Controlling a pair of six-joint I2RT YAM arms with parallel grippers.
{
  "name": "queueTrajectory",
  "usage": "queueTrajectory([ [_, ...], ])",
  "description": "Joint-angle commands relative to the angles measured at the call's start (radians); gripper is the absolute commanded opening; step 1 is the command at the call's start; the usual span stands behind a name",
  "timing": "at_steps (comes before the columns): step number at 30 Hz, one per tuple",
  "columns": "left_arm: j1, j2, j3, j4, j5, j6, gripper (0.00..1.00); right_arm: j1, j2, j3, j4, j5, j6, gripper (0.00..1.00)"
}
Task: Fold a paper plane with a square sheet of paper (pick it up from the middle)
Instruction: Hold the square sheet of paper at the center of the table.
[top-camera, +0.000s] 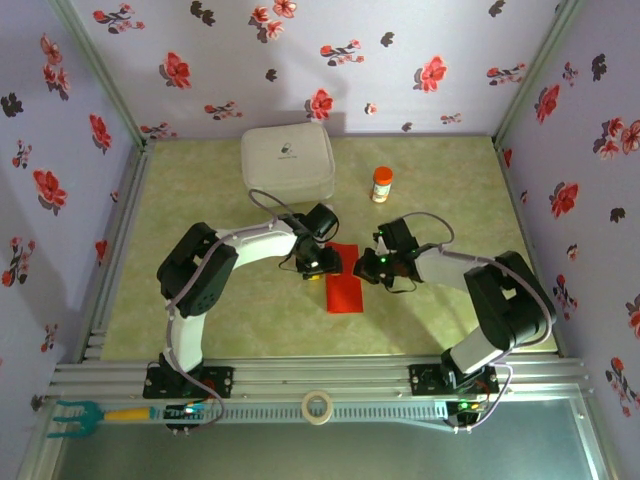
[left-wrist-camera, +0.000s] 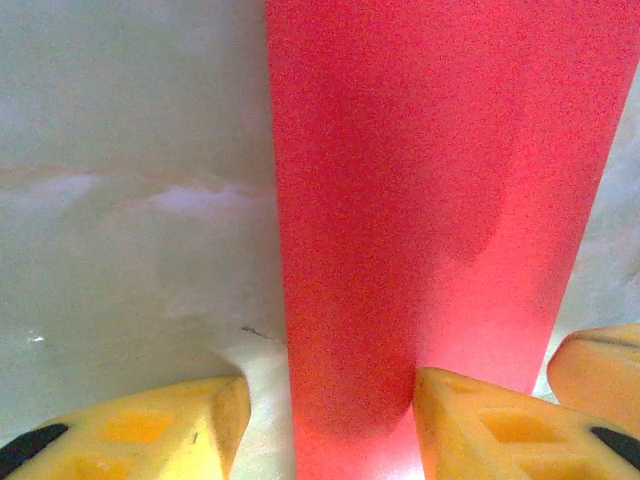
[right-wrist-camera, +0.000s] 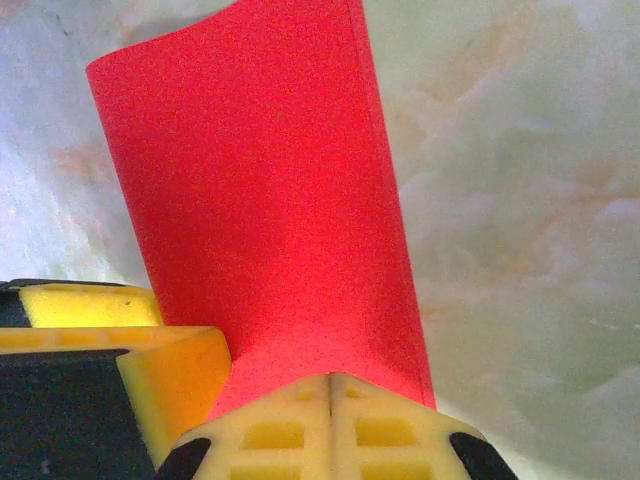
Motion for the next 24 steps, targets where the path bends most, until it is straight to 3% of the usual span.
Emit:
queueTrajectory([
  [1,-0.013,0.111,-0.039,0.021,-0.074,0.014,0.5,0.01,0.036,0.034,-0.001,-0.019,-0.021,0.0],
  [9,-0.018,0.114,-0.036,0.023,-0.074,0.013,0.5,0.023,0.092,0.059,-0.009,-0.044,-0.041,0.0],
  [16,-0.019,0.105,-0.027,0.02,-0.074,0.012,0.5,0.023,0.133,0.048,-0.155,0.071,-0.12,0.0],
  [24,-0.013,-0.1,-0.042,0.072,-0.087,-0.003,0.57,0.02,0.172,0.079,-0.185,0.061,-0.203,0.0],
])
